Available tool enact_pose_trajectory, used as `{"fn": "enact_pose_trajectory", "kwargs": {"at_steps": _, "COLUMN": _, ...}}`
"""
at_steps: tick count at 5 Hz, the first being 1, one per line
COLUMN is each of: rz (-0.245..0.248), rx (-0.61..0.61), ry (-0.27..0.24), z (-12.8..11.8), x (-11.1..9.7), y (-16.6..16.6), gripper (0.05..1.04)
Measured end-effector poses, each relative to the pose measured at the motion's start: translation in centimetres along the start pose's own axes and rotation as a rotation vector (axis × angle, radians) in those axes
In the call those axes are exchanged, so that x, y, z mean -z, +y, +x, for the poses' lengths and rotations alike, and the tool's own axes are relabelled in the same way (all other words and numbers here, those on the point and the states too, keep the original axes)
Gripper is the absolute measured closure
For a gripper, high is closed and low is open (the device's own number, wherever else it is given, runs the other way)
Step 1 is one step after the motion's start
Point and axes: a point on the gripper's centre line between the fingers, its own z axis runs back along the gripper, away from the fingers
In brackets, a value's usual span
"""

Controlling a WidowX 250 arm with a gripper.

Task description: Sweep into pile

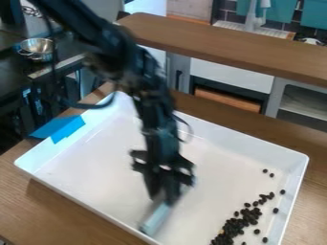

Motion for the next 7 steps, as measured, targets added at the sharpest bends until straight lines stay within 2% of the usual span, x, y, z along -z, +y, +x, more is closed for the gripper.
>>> {"fn": "enact_pose_trajectory", "kwargs": {"at_steps": 1, "rz": -0.049, "rx": 0.003, "ry": -0.024, "z": 0.0, "x": -3.3, "y": 2.7, "gripper": 0.735}}
{"fn": "enact_pose_trajectory", "kwargs": {"at_steps": 2, "rz": -0.044, "rx": -0.033, "ry": -0.047, "z": 0.4, "x": -5.9, "y": 6.3, "gripper": 0.735}}
{"fn": "enact_pose_trajectory", "kwargs": {"at_steps": 3, "rz": 0.03, "rx": -0.056, "ry": -0.056, "z": 1.6, "x": -7.2, "y": 9.5, "gripper": 0.735}}
{"fn": "enact_pose_trajectory", "kwargs": {"at_steps": 4, "rz": 0.109, "rx": -0.072, "ry": -0.07, "z": 2.8, "x": -6.4, "y": 12.1, "gripper": 0.735}}
{"fn": "enact_pose_trajectory", "kwargs": {"at_steps": 5, "rz": 0.166, "rx": -0.063, "ry": -0.075, "z": 3.5, "x": -5.4, "y": 13.6, "gripper": 0.735}}
{"fn": "enact_pose_trajectory", "kwargs": {"at_steps": 6, "rz": 0.21, "rx": -0.044, "ry": -0.075, "z": 4.2, "x": -4.5, "y": 14.8, "gripper": 0.676}}
{"fn": "enact_pose_trajectory", "kwargs": {"at_steps": 7, "rz": 0.213, "rx": 0.024, "ry": -0.045, "z": 4.1, "x": -4.9, "y": 14.8, "gripper": 0.365}}
